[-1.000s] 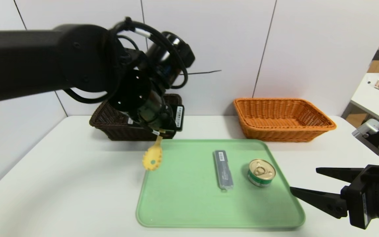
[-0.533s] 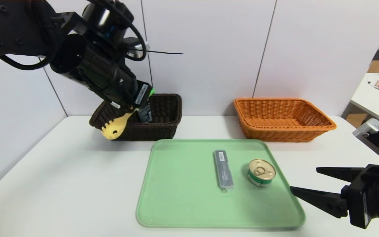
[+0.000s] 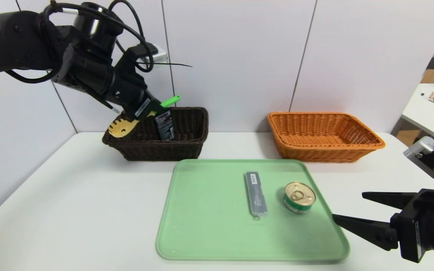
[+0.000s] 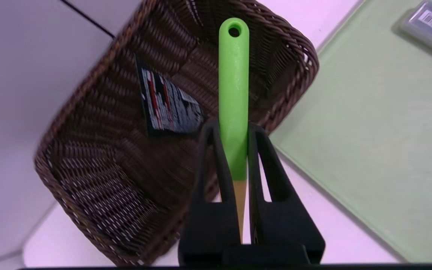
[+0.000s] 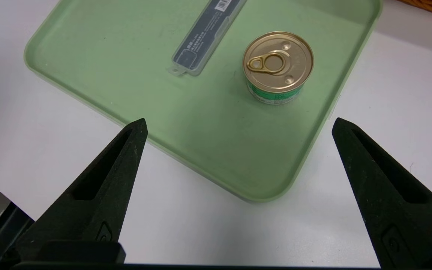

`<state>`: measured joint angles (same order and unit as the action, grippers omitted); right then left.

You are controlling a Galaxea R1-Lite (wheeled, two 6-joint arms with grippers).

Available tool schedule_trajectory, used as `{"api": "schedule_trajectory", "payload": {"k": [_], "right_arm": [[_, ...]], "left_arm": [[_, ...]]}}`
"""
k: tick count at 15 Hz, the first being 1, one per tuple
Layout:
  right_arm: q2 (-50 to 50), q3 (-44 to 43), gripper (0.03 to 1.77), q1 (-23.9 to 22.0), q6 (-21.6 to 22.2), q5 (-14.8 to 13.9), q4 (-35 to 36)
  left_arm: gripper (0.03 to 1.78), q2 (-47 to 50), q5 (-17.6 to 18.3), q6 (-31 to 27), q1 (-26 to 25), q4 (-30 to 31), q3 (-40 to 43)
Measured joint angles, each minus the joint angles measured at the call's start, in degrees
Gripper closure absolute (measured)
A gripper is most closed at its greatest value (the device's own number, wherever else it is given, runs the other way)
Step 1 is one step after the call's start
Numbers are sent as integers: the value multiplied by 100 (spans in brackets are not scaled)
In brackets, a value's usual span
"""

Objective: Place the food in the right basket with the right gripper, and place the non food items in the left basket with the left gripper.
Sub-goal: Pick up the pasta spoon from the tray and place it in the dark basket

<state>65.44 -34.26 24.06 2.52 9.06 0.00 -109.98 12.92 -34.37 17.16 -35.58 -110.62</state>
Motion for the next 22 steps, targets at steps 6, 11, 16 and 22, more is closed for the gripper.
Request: {"api": "schedule_trajectory", "payload": {"k": [6, 11, 16, 22], "right_arm": [[18, 11, 10, -52, 1, 0, 0], [51, 30, 10, -78, 1, 0, 0], [106, 30, 10, -74, 1, 1, 168], [126, 33, 10, -78, 0, -2, 173]], "left_arm": [[167, -617, 177, -1731, -322, 386, -18], [167, -961, 174, -2199, -430, 736, -22], [167, -1087, 193, -2177, -435, 772, -32], [87, -1025, 196, -2114, -418, 762, -35]]}}
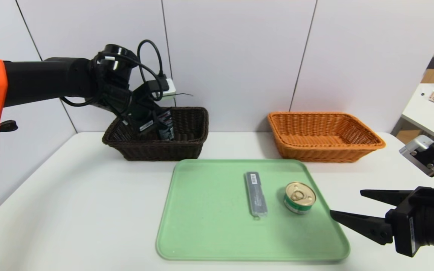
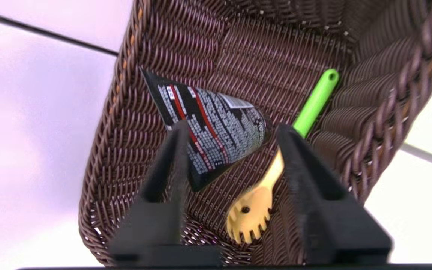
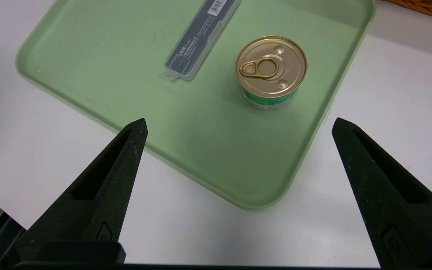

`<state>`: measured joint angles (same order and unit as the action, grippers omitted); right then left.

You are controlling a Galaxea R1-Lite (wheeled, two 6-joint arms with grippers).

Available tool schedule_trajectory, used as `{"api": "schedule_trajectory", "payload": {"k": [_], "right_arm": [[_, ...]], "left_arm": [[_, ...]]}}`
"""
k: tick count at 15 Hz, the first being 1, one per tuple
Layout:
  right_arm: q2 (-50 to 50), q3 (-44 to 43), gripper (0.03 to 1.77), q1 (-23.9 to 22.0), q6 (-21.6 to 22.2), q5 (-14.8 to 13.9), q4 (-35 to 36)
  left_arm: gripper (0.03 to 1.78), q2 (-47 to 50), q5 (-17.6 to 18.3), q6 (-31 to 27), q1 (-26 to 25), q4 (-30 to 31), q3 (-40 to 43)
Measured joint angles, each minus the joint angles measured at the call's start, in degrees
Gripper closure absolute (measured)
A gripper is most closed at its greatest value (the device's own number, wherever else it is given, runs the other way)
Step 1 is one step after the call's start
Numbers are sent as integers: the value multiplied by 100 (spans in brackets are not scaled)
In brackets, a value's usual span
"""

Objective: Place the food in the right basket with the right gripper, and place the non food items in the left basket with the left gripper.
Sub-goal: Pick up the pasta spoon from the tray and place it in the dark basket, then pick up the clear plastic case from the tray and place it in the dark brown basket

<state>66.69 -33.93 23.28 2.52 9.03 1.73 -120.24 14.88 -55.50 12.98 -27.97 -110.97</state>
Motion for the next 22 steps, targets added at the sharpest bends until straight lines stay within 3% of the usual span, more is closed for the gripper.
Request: {"api": "schedule_trajectory", "payload": {"k": [4, 9, 10, 15, 19, 22], "right_arm": [[-2, 6, 10, 2, 1, 4, 0], [-11, 57, 10, -2, -7, -16, 9], [-18, 57, 10, -2, -7, -24, 9], [-30, 57, 10, -88, -7, -27, 9], [-57, 96, 10, -99, 0, -17, 9], [-66, 105, 10, -99, 0, -5, 9]], "left_arm": [[56, 315, 11, 802, 148, -78, 30], [35, 885, -240, 3156, 1218, -677, 140], [32, 944, -445, 3677, 1493, -751, 174], [22, 935, -2116, 5979, 2946, -775, 542], [17, 555, -2850, 7259, 3651, -761, 516], [15, 191, -3161, 7973, 3933, -764, 343]]}}
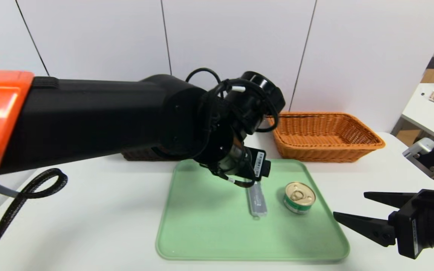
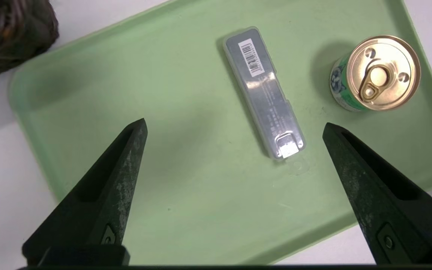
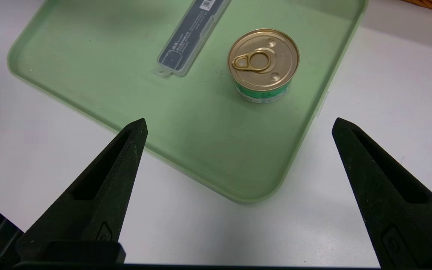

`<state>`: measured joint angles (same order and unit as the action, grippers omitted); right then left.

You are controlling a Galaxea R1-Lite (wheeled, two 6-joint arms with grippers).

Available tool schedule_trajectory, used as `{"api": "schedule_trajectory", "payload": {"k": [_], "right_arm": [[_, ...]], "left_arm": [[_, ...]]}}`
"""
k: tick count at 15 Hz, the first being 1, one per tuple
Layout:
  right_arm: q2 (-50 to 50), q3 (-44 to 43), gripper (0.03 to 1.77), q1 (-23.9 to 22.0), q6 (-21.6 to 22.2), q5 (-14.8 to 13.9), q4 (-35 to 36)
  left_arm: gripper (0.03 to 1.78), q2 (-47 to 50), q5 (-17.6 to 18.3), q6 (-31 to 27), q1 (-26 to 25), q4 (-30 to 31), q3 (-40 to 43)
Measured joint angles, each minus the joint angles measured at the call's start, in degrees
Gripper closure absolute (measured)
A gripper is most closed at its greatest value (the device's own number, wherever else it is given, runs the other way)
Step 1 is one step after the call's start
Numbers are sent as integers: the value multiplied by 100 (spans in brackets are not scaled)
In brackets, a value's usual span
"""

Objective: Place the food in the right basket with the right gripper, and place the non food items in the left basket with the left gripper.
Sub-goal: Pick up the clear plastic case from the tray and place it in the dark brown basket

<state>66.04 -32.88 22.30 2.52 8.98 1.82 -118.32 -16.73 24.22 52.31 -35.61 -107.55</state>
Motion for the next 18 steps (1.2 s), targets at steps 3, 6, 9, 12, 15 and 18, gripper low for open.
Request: {"api": "schedule_trajectory", "payload": {"k": [3, 6, 9, 12, 15, 18], "right_arm": [[-2, 13, 10, 0, 1, -1, 0], [-2, 20, 10, 0, 1, -1, 0], [-2, 48, 10, -4, 4, 7, 35], [-5, 85, 10, -9, 0, 0, 63], [-9, 96, 10, -30, 1, 0, 61], [-9, 99, 10, -41, 1, 5, 61]], "left_arm": [[14, -321, -79, 557, 140, -6, -157], [14, -623, -193, 959, 163, 2, -306], [12, -916, -416, 1111, 185, 179, -340], [12, -1131, -461, 1158, 185, 276, -347], [12, -1256, -463, 1139, 185, 408, -347], [12, -1362, -468, 1130, 183, 463, -347]]}}
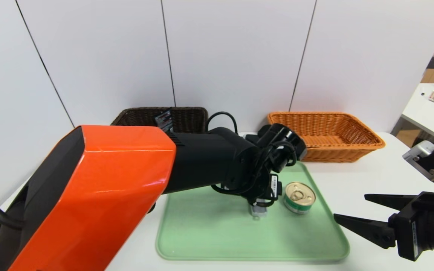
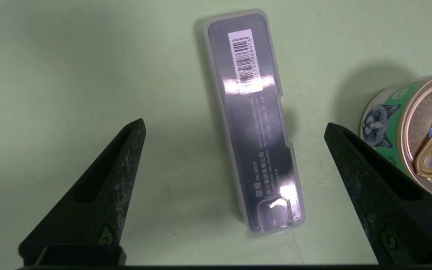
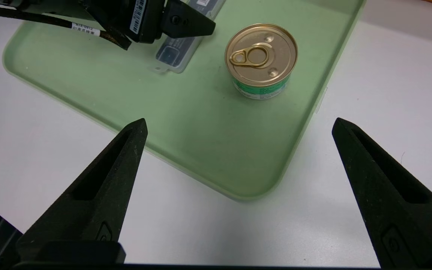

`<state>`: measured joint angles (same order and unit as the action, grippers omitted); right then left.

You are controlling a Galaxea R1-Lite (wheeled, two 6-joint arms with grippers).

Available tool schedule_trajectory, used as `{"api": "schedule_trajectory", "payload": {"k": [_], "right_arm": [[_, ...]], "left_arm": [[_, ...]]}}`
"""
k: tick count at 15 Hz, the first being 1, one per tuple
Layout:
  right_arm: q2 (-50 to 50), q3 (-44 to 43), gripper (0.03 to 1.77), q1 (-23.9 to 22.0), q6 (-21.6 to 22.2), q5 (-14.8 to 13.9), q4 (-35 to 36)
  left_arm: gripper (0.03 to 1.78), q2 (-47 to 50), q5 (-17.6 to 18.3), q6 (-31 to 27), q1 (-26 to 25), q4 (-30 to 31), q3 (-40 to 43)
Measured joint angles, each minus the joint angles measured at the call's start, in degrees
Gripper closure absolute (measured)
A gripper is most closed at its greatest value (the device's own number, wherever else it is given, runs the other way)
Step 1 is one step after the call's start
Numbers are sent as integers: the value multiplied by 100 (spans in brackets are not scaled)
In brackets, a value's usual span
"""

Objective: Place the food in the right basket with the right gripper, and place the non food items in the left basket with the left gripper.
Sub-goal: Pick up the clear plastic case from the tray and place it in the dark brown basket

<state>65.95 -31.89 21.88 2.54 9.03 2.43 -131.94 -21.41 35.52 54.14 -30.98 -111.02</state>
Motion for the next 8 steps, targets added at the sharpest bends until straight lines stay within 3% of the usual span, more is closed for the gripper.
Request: {"api": "schedule_trajectory", "payload": {"k": [8], "right_arm": [[-38, 2, 10, -2, 2, 4, 0]], "left_arm": [[12, -128, -4, 11, -4, 13, 2]]}}
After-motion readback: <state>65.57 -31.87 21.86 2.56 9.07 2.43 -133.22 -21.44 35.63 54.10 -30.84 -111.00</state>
